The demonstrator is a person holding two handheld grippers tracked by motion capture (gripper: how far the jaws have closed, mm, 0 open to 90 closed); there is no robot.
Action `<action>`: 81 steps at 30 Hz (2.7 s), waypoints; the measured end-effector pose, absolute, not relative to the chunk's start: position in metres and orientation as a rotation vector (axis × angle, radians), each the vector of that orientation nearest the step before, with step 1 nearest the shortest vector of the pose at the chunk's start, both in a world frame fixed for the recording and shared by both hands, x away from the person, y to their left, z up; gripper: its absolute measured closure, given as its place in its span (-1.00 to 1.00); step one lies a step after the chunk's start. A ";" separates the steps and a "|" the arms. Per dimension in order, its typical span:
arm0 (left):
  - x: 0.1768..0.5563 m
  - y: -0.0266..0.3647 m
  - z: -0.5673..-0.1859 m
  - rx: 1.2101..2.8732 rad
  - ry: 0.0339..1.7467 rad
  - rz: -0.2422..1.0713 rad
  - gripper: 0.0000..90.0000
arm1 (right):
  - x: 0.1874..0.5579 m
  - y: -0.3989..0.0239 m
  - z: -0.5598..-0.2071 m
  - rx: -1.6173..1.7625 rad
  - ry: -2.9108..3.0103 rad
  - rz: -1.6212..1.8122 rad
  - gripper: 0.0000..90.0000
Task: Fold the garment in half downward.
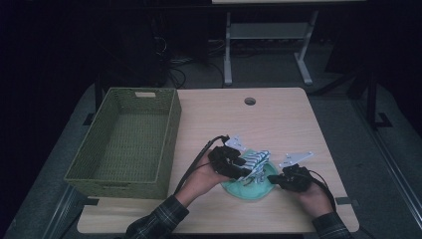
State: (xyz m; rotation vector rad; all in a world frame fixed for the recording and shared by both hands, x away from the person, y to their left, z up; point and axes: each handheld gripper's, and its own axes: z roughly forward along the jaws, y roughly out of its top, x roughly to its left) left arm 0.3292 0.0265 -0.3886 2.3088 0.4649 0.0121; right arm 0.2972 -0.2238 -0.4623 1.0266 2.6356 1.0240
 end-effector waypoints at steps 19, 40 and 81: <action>0.358 0.003 -0.411 2.318 0.562 -0.092 0.75 | 0.297 -0.222 -0.464 1.022 2.646 1.025 0.99; 0.363 0.036 -0.380 2.291 0.568 0.050 1.00 | 0.300 -0.204 -0.458 0.969 2.642 1.080 0.99; 0.330 -0.016 -0.444 2.452 0.452 -0.148 0.97 | 0.319 -0.238 -0.455 1.103 2.462 1.054 0.99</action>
